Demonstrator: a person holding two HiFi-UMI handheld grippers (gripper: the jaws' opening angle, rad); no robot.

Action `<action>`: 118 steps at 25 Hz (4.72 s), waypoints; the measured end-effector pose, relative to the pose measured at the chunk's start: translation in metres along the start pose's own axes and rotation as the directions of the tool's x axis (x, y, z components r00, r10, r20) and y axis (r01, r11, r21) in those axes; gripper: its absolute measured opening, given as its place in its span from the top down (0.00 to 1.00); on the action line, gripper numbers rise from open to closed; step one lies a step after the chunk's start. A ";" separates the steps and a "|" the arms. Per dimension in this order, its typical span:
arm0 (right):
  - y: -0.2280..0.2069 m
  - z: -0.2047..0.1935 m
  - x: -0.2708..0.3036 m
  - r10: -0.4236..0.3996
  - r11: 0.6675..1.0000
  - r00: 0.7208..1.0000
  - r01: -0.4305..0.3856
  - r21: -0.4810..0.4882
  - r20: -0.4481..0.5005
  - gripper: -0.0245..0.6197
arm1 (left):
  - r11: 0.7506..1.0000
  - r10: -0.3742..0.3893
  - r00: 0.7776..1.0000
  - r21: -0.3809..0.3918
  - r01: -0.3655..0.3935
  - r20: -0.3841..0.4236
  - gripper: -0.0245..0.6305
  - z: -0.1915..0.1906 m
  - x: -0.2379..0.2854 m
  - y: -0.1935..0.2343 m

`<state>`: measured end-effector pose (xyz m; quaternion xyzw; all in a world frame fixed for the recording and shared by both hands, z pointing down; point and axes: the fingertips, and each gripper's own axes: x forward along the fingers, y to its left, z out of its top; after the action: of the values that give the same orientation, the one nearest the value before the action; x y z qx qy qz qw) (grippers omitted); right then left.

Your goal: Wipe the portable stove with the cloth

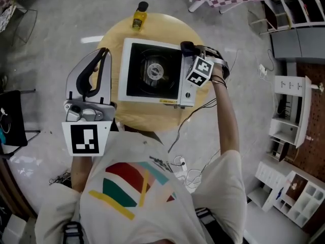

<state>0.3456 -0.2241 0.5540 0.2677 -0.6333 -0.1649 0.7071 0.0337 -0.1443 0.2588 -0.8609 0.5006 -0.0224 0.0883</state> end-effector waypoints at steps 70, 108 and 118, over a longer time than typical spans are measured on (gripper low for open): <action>0.166 0.206 -0.196 0.187 0.965 0.936 -0.232 0.125 0.297 0.91 | 0.992 -0.061 0.989 -0.105 0.076 0.137 0.95 0.021 -0.009 0.027; 0.204 0.168 -0.157 0.257 0.952 0.937 -0.288 0.104 0.236 0.91 | 0.990 -0.047 0.994 -0.126 0.060 0.103 0.95 0.007 -0.005 0.031; 0.207 0.069 -0.147 0.279 0.958 0.959 -0.282 0.050 0.051 0.91 | 0.992 -0.047 0.994 -0.115 0.058 0.096 0.95 0.007 -0.002 0.026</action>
<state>0.2346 0.0146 0.5605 0.1915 -0.6844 -0.0507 0.7017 0.0110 -0.1542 0.2476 -0.8776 0.4734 0.0451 0.0602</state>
